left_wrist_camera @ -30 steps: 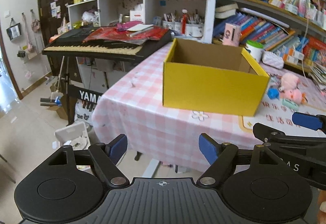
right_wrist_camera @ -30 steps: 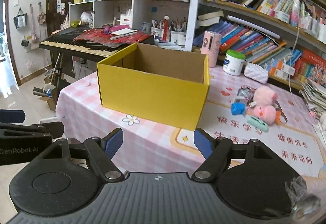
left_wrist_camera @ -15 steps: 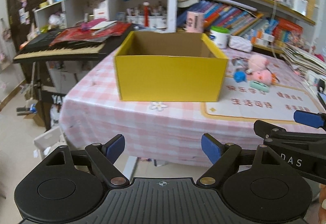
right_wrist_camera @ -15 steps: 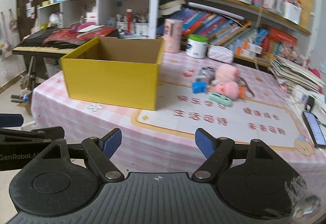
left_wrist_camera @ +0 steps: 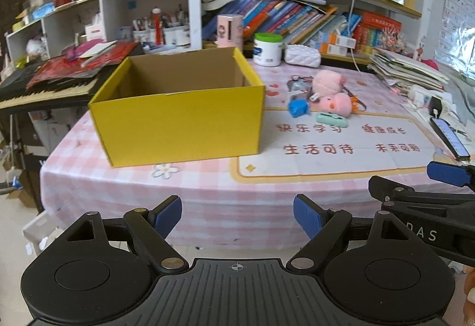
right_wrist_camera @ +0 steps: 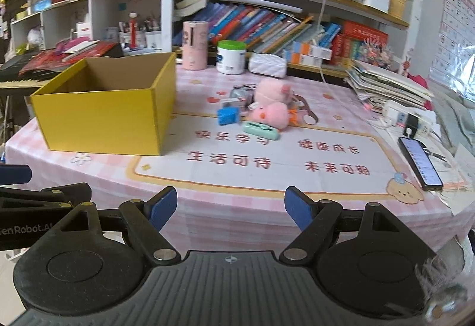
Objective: Organize objects
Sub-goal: 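Withdraw both open tools from the box back toward the desk items, then grasp the pink plush chick with the right tool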
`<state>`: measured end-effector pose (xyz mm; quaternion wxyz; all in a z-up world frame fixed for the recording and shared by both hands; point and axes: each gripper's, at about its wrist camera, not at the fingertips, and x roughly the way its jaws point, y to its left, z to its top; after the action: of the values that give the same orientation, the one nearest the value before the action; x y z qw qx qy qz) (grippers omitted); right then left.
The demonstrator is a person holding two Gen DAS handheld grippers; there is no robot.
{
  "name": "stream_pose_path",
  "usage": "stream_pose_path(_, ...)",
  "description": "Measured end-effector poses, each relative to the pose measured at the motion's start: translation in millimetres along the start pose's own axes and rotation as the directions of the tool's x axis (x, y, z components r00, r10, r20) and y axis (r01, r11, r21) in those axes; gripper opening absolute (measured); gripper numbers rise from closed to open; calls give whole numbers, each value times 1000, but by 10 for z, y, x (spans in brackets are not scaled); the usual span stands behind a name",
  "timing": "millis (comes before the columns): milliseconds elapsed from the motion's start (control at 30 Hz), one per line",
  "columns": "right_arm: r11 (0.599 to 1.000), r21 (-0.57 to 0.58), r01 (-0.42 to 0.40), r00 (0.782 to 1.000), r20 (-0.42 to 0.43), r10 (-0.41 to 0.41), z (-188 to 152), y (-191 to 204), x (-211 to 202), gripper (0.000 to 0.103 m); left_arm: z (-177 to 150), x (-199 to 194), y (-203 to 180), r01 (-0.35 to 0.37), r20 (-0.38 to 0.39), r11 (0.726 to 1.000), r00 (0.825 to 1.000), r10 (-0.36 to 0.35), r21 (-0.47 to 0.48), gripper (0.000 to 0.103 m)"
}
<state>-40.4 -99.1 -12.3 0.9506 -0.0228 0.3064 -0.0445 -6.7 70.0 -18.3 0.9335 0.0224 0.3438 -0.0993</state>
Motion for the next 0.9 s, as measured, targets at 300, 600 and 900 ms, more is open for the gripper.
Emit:
stream_pose_path(300, 999, 26, 34, 999, -10, -34, 46, -243, 148, 79, 145, 196, -224, 27, -6, 999, 1000, -27, 31, 85)
stream_pose_path(600, 999, 33, 28, 1000, -16, -27, 183, -431, 410, 79, 312, 415, -373, 20, -7, 999, 1000, -20, 27, 85)
stream_pose_path(900, 1000, 8, 13, 1000, -22, -13, 424, -698, 730, 79, 539, 680, -589, 18, 3, 1000, 1000, -18, -8, 85)
